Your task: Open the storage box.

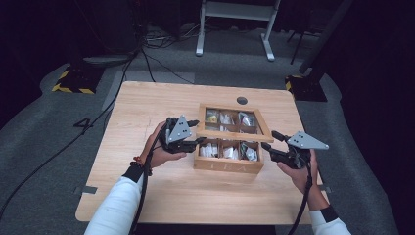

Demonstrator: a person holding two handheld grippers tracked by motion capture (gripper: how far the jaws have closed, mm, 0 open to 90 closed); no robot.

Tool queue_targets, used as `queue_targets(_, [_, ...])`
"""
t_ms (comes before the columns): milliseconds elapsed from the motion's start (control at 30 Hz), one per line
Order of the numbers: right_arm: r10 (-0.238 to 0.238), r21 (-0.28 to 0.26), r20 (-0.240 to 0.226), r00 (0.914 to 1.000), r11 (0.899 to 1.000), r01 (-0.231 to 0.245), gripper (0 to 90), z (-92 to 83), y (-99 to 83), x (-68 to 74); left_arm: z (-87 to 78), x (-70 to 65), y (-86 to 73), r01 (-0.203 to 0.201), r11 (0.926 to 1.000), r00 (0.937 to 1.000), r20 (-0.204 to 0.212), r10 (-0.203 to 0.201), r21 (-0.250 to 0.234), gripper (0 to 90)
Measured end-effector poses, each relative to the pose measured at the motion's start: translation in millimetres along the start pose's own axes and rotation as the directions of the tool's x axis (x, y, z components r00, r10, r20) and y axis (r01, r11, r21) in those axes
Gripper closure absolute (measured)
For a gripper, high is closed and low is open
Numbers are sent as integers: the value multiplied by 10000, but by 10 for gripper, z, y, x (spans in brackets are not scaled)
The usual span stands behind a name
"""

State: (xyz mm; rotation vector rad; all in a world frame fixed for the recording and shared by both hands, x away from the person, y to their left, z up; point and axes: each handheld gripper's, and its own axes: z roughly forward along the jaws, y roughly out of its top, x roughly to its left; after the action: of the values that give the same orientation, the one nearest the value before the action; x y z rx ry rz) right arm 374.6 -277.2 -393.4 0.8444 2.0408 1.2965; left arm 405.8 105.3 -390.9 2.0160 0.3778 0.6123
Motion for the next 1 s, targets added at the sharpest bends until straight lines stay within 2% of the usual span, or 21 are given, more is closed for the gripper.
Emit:
queue_targets(267, [233, -43, 45, 9997, 9997, -232, 429, -12, -4, -40, 18, 75, 61, -1, 9997, 9999, -146, -2, -246, 463])
queue_targets(533, [244, 141, -27, 9997, 9996, -244, 403, -9, -34, -43, 27, 211, 175, 350, 9971, 9991, -196, -364, -677, 485])
queue_targets(633, [297, 230, -107, 9995, 9993, -294, 398, -22, -63, -52, 35, 269, 213, 564, 9946, 9981, -178, -582, -873, 493])
queue_targets(733, [180, 335, -137, 9997, 9993, -175, 397, -34, -89, -54, 54, 358, 277, 956, 9886, 9950, -191, -985, -1160, 503])
queue_targets(1000, [153, 307, -32, 9999, 9994, -152, 398, -79, -121, -90, 89, 465, 343, 1233, 9817, 9913, -271, -1285, -1450, 521])
